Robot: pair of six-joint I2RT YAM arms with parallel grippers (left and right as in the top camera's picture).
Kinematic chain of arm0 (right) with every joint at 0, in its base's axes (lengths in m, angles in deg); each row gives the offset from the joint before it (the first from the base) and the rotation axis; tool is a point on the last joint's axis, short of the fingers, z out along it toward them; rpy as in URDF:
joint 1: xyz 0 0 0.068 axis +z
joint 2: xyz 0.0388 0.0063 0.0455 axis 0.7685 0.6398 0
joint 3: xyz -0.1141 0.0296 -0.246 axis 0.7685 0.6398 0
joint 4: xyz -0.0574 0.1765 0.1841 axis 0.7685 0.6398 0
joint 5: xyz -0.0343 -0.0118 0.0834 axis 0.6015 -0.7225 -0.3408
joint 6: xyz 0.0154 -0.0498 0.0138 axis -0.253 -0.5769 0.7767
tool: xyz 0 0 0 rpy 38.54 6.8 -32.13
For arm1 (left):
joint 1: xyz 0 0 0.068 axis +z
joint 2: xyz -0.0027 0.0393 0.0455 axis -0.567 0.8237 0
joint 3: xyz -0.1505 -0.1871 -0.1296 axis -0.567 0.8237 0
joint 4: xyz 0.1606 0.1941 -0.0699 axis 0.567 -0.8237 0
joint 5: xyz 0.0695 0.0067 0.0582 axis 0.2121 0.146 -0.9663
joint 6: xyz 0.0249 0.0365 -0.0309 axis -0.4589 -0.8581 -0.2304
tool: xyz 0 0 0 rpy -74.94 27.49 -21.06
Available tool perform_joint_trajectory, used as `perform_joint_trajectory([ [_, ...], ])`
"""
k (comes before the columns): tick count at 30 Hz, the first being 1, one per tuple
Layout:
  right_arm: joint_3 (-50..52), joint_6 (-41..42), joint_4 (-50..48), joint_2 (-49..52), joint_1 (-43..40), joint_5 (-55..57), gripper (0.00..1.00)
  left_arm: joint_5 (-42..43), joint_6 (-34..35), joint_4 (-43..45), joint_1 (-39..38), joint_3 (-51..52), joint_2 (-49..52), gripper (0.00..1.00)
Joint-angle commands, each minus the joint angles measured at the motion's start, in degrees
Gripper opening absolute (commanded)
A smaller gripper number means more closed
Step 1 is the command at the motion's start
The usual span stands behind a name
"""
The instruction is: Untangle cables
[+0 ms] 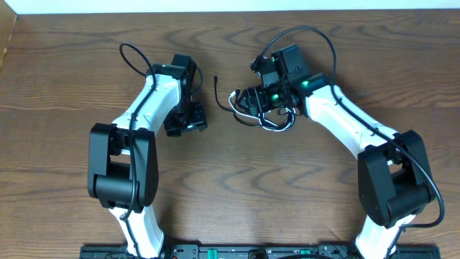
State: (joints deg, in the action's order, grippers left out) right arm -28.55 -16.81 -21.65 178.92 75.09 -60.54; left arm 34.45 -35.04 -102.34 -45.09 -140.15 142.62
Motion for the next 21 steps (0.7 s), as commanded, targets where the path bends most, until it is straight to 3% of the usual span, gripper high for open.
perform_joint_trajectory([
  [1, -0.59, -16.92, 2.97, -0.74, 0.79, -1.27, 0.81, 1.95, 0.52, 0.24, 0.24, 0.26, -1.01, 0.63],
  [6, -0.59, -29.2, 5.44, 0.76, 3.13, -0.09, 0.82, 1.95, 0.55, 1.09, 0.26, 0.26, -1.01, 0.68],
  [15, -0.59, -33.7, 0.09, 6.84, 6.67, 7.65, 0.81, 1.88, 0.55, 0.63, 0.63, 0.26, -1.01, 0.7],
  [21, -0.59, -33.22, -1.38, 8.55, 7.02, 8.35, 0.72, 1.9, 0.59, 0.66, 1.9, 0.48, -0.94, 0.7],
])
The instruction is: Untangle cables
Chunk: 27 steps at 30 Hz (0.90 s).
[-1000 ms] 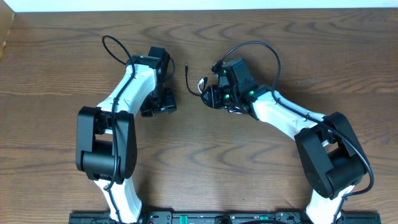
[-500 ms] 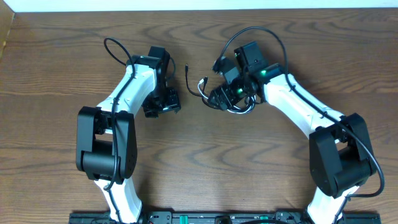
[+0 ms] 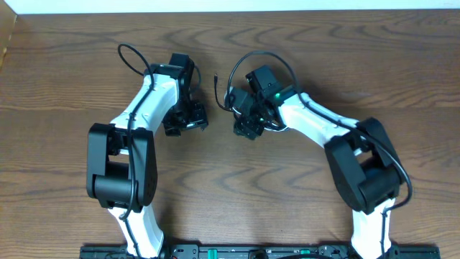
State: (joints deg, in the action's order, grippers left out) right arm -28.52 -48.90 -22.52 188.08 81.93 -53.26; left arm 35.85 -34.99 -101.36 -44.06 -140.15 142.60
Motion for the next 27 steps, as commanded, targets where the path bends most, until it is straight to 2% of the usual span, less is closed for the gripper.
perform_joint_trajectory([
  [1, -0.61, -1.14, -0.61, -0.61, 0.17, 1.07, 0.72, 0.5, 0.55, -0.33, 1.01, 0.68, -0.92, 0.7],
  [4, -0.61, -1.16, -0.59, -0.61, 0.13, 1.07, 0.69, 0.5, 0.52, -0.31, 1.09, 1.25, -0.92, 0.7],
  [5, -0.61, -1.16, -0.57, -0.61, 0.13, 1.09, 0.65, 0.52, 0.52, -0.28, 1.09, 1.51, -0.92, 0.7],
  [7, -0.61, -1.16, -0.57, -0.61, 0.13, 1.36, 0.51, 0.5, 0.52, -0.07, 1.09, 2.01, -0.92, 0.7],
  [8, -0.61, -1.14, -0.5, -0.61, 0.13, 1.84, 0.41, 0.52, 0.52, 0.04, 1.09, 2.32, -0.92, 0.7],
  [13, -0.63, -1.07, -0.11, -0.63, 0.17, 3.21, 0.18, 0.57, 0.5, 0.31, 1.09, 3.15, -0.92, 0.7],
  [15, -0.74, 0.76, -0.83, -0.72, 0.11, 3.21, 0.02, 0.61, 0.5, 0.31, 1.09, 3.15, -0.92, 0.7],
  [18, -1.46, 5.77, -1.7, -0.87, -0.28, 3.19, 0.01, 2.05, -0.9, 0.11, 1.11, 3.15, -0.92, 0.7],
  [21, -2.93, 11.17, -1.62, -0.96, -1.2, 1.16, 0.01, 7.65, -5.16, 0.11, 1.11, 3.13, -0.92, 0.7],
  [25, -5.2, 16.24, -1.57, -0.96, -3.34, -8.55, 0.01, 13.94, -11.06, 0.13, 1.11, 3.13, -0.92, 0.7],
  [27, -6.21, 19.39, -1.92, -0.96, -4.83, -14.69, 0.01, 19.96, -15.72, 0.11, 1.11, 3.13, -0.92, 0.7],
])
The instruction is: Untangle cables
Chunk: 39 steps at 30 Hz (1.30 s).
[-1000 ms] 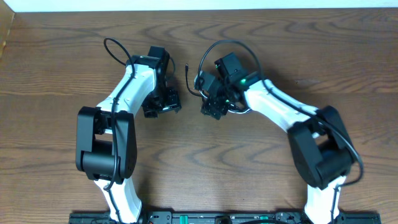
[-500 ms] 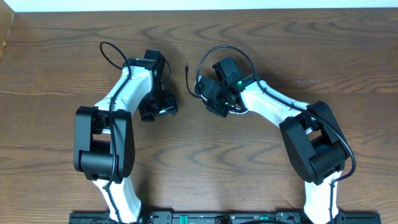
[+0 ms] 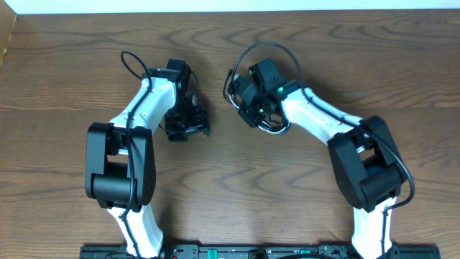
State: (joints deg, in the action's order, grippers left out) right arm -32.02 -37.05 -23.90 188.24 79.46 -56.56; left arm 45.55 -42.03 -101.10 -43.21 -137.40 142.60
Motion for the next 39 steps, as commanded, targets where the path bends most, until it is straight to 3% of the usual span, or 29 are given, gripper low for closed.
perform_joint_trajectory([
  [1, -3.04, 9.51, -0.87, -1.11, -3.17, -14.23, 0.01, 13.7, -11.19, -0.13, 0.24, 0.37, -0.92, 0.71],
  [6, -3.13, 21.2, -2.89, -1.11, -6.82, -21.75, 0.01, 30.05, -21.49, -0.02, 0.24, 0.37, -0.92, 0.7],
  [14, -3.13, 32.0, -3.91, -1.11, -9.79, -26.18, 0.01, 43.34, -21.99, 3.96, 0.22, 0.37, -0.92, 0.73],
  [29, -3.13, 47.93, -15.54, -1.11, -9.35, -26.1, 0.01, 42.69, -13.51, 12.9, -4.42, 0.39, -0.92, 0.73],
  [34, -3.13, 49.0, -15.78, -1.11, -9.11, -25.9, 0.01, 31.43, -7.32, 16.46, -6.47, 0.37, -0.92, 0.74],
  [39, -3.13, 49.0, -15.76, -1.11, -8.9, -25.92, 0.01, 24.81, -6.51, 19.08, -8.85, 0.39, -0.92, 0.75],
])
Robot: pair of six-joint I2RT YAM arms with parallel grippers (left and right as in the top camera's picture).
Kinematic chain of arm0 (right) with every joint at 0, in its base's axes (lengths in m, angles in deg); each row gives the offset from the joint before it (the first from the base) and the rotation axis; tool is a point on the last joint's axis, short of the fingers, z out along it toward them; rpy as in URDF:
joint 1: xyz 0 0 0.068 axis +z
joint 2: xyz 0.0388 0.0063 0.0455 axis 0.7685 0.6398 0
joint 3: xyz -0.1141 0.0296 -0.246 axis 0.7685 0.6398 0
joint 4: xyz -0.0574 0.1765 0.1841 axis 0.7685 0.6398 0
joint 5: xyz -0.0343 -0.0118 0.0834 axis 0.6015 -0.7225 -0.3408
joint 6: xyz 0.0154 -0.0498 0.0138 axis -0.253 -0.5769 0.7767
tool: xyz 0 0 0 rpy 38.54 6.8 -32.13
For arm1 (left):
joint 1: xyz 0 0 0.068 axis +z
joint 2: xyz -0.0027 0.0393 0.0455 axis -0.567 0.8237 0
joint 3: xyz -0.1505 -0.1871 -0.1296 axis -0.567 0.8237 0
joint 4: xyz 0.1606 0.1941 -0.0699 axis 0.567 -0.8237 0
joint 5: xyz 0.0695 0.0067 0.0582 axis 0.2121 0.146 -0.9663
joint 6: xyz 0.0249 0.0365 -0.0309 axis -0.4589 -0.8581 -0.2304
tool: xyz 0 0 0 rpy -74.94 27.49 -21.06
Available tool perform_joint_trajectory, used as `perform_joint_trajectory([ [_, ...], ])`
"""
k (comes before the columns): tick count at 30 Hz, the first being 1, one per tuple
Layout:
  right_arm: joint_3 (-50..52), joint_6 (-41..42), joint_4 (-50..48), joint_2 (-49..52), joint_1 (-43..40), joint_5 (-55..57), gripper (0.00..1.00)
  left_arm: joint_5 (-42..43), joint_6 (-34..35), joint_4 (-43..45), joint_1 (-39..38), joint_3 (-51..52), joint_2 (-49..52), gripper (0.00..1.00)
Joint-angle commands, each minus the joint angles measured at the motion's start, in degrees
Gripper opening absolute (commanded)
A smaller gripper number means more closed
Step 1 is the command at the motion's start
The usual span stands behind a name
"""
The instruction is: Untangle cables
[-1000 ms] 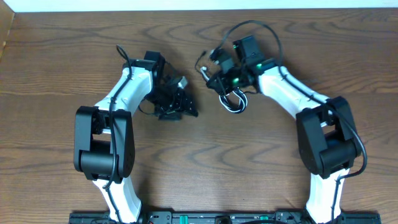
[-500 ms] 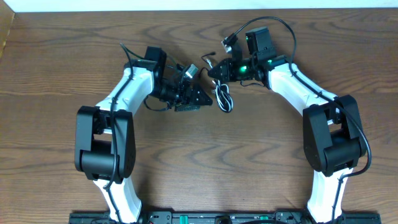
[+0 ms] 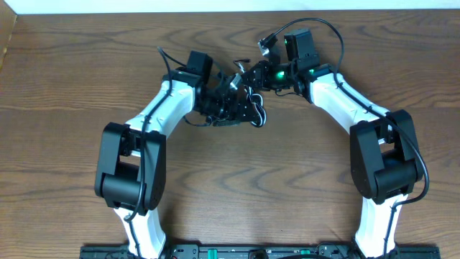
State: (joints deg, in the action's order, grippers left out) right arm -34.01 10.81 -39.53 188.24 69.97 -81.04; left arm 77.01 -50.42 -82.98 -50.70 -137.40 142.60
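Observation:
A tangled bunch of black and white cables (image 3: 253, 103) lies at the table's far middle, seen only from overhead. My right gripper (image 3: 251, 78) reaches in from the right and is shut on the bunch's upper part. The left gripper (image 3: 236, 108) comes in from the left, its fingers right against the bunch's left side. Its jaws are lost in the dark tangle. A white loop (image 3: 261, 115) hangs out at the lower right of the bunch. One thin black end (image 3: 162, 54) sticks out behind the left wrist.
The brown wooden table (image 3: 237, 187) runs to a pale wall edge at the far side. Both white arms arch in from the near edge, and the right arm's own black lead (image 3: 327, 32) loops above its wrist.
The left arm has swung right, from apart at centre left to right against the cable bunch. The right gripper has shifted slightly right and back, with the bunch now between the two grippers.
At first the right gripper held the bunch right of centre, with the left gripper idle at centre left. The right gripper then stood further left with the bunch, then slightly further back. Now both grippers meet at the bunch in the far middle.

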Motion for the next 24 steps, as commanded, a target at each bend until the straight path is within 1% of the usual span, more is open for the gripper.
perform_joint_trajectory([
  [1, -1.14, 1.14, -0.13, -1.11, 0.61, -1.46, 0.01, -7.15, 1.88, 1.33, -1.64, 0.39, -0.92, 0.75],
  [6, -1.14, 3.72, -0.15, -1.11, 0.59, -1.44, 0.01, -7.74, 1.9, 4.15, -2.86, 0.39, -0.92, 0.75],
  [7, -1.14, 3.69, -0.17, -1.11, 0.59, -1.44, 0.01, -7.74, 1.9, 4.57, -2.93, 0.39, -0.92, 0.73],
  [10, -1.14, 3.69, -0.15, -1.11, 0.5, -1.46, 0.01, -8.0, 1.86, 4.87, -2.93, 0.39, -0.92, 0.37],
  [11, -1.11, 3.69, -0.13, -1.11, 0.42, -1.46, 0.01, -8.17, 1.84, 4.85, -2.89, 0.39, -0.92, 0.26],
  [13, -1.11, 3.67, -0.13, -1.11, 0.24, -1.49, 0.01, -8.17, 1.84, 4.87, -2.89, 0.39, -0.92, 0.09],
  [14, -1.11, 3.69, -0.13, -1.11, 0.13, -1.7, 0.01, -8.17, 1.84, 4.87, -2.86, 0.39, -0.92, 0.08],
  [16, -1.11, 3.65, -0.13, -1.11, -0.24, -1.7, 0.01, -8.17, 1.84, 4.85, -2.78, 0.39, -0.92, 0.07],
  [24, -1.11, 2.64, 1.62, -1.11, -3.52, -2.1, 0.01, -8.09, 1.81, 3.63, -0.57, 0.39, -0.92, 0.07],
])
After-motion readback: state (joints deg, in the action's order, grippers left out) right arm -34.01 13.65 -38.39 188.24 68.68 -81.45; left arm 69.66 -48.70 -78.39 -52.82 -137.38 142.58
